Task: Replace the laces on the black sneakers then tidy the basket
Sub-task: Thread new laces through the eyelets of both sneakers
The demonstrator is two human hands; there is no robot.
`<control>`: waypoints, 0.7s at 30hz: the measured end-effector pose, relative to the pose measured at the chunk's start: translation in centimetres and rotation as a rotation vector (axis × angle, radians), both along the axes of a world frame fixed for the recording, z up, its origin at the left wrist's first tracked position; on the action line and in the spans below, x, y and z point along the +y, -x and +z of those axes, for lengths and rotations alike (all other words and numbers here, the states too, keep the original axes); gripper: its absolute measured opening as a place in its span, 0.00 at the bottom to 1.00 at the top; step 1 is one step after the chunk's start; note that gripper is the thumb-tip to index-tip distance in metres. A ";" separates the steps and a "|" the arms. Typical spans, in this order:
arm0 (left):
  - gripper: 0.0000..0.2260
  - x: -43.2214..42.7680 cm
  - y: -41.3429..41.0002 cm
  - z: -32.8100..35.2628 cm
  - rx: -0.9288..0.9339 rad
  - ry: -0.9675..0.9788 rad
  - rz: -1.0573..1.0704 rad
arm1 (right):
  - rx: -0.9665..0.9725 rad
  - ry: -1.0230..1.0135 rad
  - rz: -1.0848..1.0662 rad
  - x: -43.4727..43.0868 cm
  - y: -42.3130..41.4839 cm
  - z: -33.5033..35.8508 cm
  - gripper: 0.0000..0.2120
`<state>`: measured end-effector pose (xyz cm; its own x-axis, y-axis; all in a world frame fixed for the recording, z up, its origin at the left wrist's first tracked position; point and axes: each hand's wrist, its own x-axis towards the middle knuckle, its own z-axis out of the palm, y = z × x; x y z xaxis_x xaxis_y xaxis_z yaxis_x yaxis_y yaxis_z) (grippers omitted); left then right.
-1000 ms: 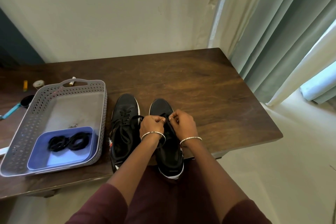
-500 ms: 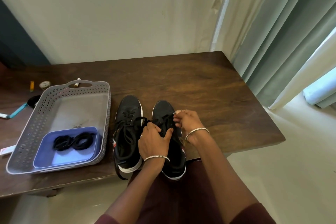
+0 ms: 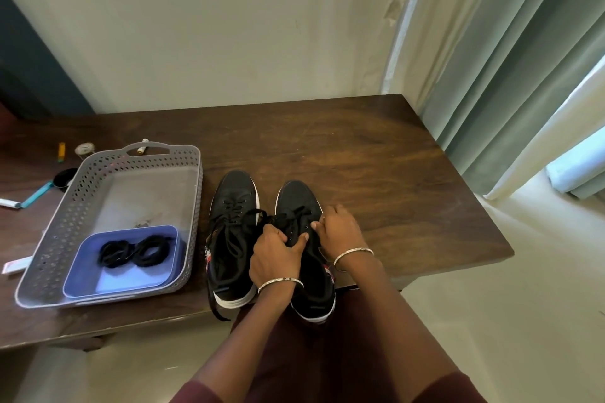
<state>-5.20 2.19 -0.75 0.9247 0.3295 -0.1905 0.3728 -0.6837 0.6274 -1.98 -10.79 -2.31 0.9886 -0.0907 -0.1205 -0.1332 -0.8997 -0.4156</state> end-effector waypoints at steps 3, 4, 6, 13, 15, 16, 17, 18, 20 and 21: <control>0.20 0.1 -0.1 -0.1 0.016 0.013 0.001 | -0.032 -0.115 -0.009 0.3 -0.3 0.8 0.10; 0.21 0.2 -0.1 0.0 0.021 0.018 0.001 | -0.064 -0.313 -0.033 0.3 -0.3 1.5 0.08; 0.21 0.2 0.0 -0.1 0.025 0.026 0.005 | -0.107 -0.901 -0.125 0.2 0.1 3.5 0.09; 0.20 0.1 0.1 -0.1 0.019 0.017 0.007 | -0.096 -0.984 -0.334 -0.9 0.5 4.9 0.09; 0.20 0.1 0.1 -0.2 0.018 0.006 0.009 | -0.022 -0.472 -0.209 -1.0 0.6 3.2 0.13; 0.20 0.1 0.2 -0.1 0.017 0.002 0.010 | 0.028 -0.296 -0.140 -1.0 0.6 2.6 0.14; 0.19 0.1 0.2 -0.1 0.015 -0.004 0.009 | 0.079 -0.175 -0.095 -0.8 0.6 2.2 0.14; 0.19 0.1 0.1 -0.2 0.015 -0.010 0.008 | 0.123 -0.073 -0.054 -0.5 0.6 1.9 0.13; 0.19 0.1 0.1 -0.2 0.021 -0.013 0.003 | 0.140 0.039 0.019 0.1 0.2 1.8 0.11; 0.20 0.1 0.1 -0.3 0.024 -0.010 0.003 | 0.104 0.000 0.047 0.3 0.0 1.9 0.10</control>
